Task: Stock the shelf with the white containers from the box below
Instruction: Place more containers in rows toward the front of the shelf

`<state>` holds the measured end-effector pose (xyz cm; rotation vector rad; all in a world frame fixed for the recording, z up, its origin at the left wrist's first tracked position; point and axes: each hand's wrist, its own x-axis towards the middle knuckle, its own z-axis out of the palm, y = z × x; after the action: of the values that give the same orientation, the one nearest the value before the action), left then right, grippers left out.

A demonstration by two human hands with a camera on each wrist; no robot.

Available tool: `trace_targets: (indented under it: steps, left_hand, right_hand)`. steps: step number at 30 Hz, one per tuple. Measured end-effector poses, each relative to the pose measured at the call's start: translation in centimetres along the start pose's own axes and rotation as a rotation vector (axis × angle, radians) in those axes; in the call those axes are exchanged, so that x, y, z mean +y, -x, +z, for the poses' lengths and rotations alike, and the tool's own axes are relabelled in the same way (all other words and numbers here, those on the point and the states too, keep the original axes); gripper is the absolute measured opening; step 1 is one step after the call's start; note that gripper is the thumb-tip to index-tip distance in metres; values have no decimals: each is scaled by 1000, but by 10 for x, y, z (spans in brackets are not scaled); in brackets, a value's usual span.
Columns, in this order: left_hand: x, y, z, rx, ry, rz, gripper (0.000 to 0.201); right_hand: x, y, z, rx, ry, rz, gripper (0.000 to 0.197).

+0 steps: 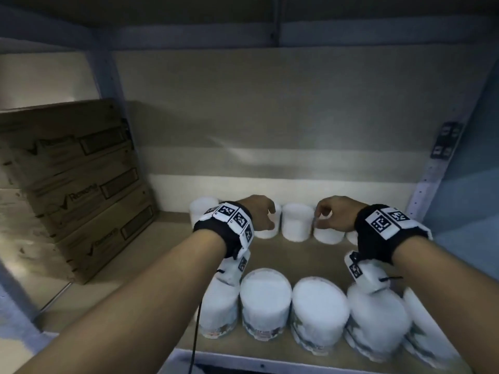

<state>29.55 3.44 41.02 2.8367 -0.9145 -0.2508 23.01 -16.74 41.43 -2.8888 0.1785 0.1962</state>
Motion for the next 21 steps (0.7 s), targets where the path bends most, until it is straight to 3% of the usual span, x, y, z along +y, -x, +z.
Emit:
trace_targets:
  steps: [9, 21]
  left_hand:
    - [66, -83, 19, -31, -38, 116, 51]
    - [122, -161, 39, -44, -72, 154, 53]
  right_hand:
    - [91, -19, -13, -2, 30, 190, 38]
    - [137, -67, -10, 5, 47, 258, 46]
